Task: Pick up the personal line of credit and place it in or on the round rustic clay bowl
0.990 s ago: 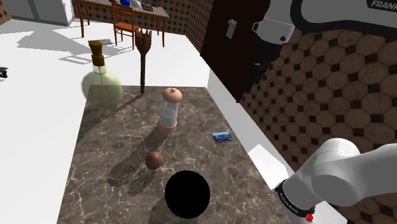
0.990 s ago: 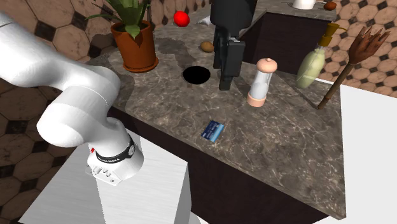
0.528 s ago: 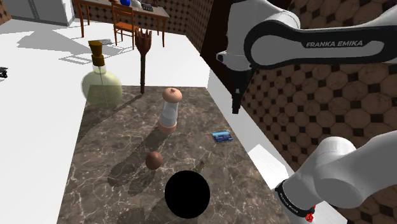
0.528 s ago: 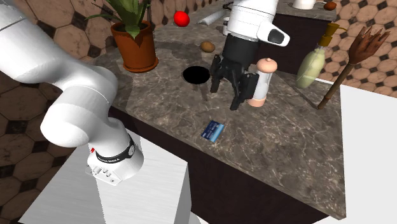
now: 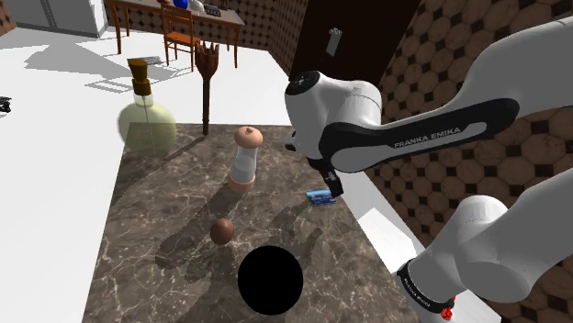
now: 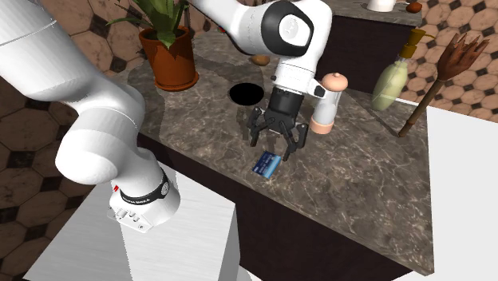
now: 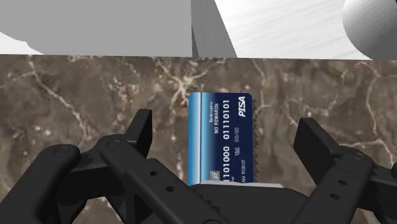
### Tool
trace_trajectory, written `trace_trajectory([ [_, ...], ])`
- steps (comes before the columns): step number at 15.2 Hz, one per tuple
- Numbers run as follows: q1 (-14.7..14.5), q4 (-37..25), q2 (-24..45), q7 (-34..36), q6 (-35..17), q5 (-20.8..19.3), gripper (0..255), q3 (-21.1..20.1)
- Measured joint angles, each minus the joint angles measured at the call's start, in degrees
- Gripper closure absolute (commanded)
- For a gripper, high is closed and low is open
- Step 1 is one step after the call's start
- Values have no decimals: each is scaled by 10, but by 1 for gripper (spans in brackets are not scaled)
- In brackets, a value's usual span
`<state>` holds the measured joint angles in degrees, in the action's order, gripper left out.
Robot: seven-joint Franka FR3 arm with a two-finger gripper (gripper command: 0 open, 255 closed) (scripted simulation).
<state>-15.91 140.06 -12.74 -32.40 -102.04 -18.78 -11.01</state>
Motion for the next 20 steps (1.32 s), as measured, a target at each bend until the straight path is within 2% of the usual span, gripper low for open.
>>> trace_trajectory([
  [8, 4, 52, 14, -6, -56, -28, 0, 4],
  [14, 5, 57, 15, -6, -63, -30, 0, 6],
  [15, 5, 57, 15, -6, -63, -30, 255, 6],
  [20, 5, 57, 15, -6, -63, -30, 255, 5],
])
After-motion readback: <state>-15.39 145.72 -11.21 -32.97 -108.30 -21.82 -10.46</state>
